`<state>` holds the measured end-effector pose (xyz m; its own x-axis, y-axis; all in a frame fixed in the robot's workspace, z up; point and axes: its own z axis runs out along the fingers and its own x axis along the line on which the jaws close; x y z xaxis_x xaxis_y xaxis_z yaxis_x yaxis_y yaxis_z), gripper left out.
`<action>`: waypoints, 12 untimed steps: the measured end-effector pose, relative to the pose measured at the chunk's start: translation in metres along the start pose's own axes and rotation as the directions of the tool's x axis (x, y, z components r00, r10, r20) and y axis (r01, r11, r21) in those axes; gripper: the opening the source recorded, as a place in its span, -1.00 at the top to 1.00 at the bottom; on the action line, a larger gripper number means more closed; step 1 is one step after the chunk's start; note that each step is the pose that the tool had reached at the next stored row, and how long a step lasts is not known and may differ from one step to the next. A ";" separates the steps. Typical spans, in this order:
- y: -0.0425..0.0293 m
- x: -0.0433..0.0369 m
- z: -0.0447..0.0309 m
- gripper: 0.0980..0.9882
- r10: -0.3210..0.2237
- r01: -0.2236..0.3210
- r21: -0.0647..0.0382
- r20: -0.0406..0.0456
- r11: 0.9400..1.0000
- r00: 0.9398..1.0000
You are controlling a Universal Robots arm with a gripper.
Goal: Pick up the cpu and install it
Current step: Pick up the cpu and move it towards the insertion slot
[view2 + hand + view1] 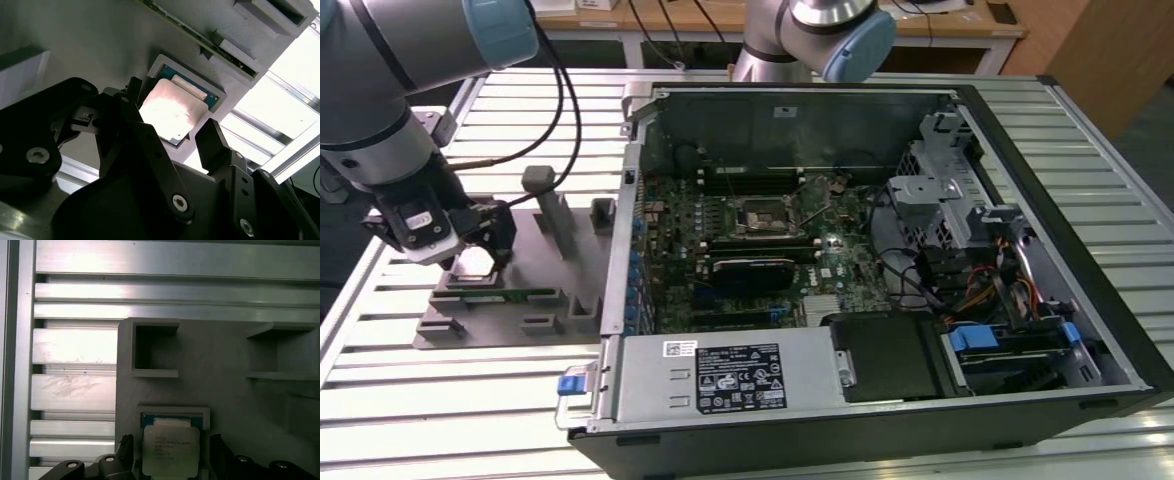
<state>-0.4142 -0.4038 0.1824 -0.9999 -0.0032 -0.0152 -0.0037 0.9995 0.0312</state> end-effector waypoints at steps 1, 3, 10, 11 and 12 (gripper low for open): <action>0.0000 0.0000 0.0000 -0.37 0.000 0.000 0.000 0.000 1.000 1.000; 0.0000 0.0000 0.0003 -0.37 0.000 0.000 0.000 0.000 1.000 1.000; 0.0000 0.0000 0.0006 -0.33 0.000 0.000 0.000 0.000 1.000 1.000; 0.0000 0.0000 0.0006 -0.33 0.000 0.000 0.000 0.000 1.000 1.000; 0.0000 0.0000 0.0007 -0.19 0.000 0.000 0.000 0.000 1.000 1.000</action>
<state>-0.4142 -0.4038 0.1818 -0.9999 -0.0032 -0.0153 -0.0037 0.9995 0.0312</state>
